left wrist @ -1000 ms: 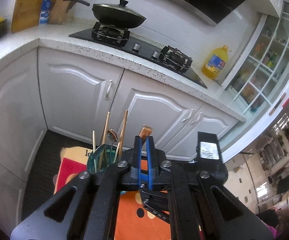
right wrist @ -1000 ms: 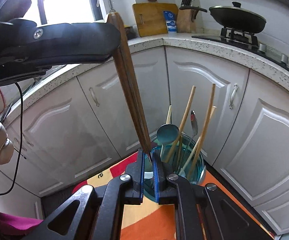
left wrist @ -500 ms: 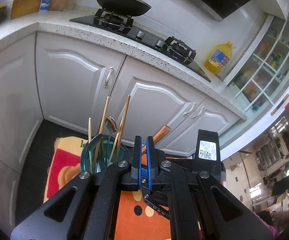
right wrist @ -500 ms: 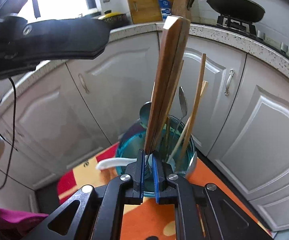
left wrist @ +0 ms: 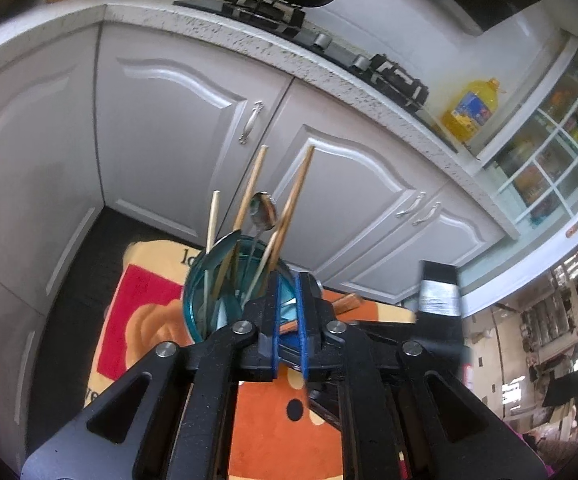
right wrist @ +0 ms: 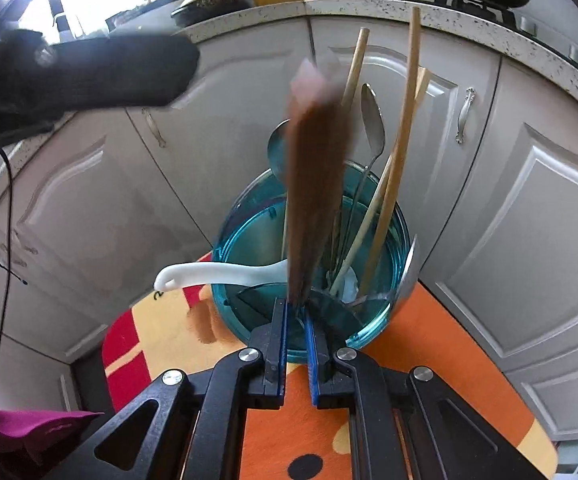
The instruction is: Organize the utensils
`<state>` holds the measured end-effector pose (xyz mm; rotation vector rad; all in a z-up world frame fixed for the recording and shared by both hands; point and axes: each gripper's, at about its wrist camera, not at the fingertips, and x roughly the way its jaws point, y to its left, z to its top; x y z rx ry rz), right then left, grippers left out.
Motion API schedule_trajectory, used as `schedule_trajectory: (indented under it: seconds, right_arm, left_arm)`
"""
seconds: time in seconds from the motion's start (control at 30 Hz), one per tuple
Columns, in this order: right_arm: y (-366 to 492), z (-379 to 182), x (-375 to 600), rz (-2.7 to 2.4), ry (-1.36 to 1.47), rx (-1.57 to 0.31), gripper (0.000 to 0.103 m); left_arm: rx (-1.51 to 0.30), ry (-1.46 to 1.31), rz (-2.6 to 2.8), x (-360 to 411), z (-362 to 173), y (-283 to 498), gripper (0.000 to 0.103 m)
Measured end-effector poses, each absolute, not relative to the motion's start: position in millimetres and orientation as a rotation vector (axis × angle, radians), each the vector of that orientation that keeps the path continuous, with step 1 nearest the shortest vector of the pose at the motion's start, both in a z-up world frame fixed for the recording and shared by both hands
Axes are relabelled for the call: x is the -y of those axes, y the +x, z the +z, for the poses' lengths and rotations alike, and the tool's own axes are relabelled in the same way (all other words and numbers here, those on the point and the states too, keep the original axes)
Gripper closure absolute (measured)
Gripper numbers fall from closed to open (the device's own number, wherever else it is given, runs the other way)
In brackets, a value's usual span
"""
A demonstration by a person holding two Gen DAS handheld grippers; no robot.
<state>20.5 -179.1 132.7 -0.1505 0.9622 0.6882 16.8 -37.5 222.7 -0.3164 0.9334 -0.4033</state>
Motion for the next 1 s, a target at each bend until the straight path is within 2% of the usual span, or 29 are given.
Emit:
schedule_trajectory:
  seconds: [0.03,0.1,0.13,0.33,0.43,0.67,0.8,1.0]
  right_arm:
    - [19,135,182,0.685,-0.140,-0.952,0.090]
    - [16,141,188,0.675,-0.126,-0.940,0.072]
    - [14,143,192,0.668,-0.122,-0.942,0.071]
    - [-7,150,212,0.642,-0.088,-0.929,0.070]
    - [-20,151,222,0.622,-0.056,-0.918,0.064]
    - [-48,159,234,0.561,0.033,-0.885,0.062]
    - [-57,169,230,0.473,0.063,-0.846,0.055]
    - [-67,183,226,0.383,0.070,-0.784,0.052]
  left_arm:
    - [-0.937,-0.321,-0.399,36,221,17,0.087]
    - [-0.949,-0.338,-0.392,34,216,17,0.076]
    - [-0.952,-0.344,-0.391,33,215,16,0.071]
    - [-0.965,-0.338,-0.375,31,209,9,0.069]
    - [-0.948,-0.325,-0.349,29,209,2,0.067]
    - [-0.868,-0.242,-0.251,37,206,-30,0.067]
    - [-0.837,-0.164,-0.230,48,203,-46,0.067]
    - [-0.783,-0.088,-0.177,54,207,-71,0.067]
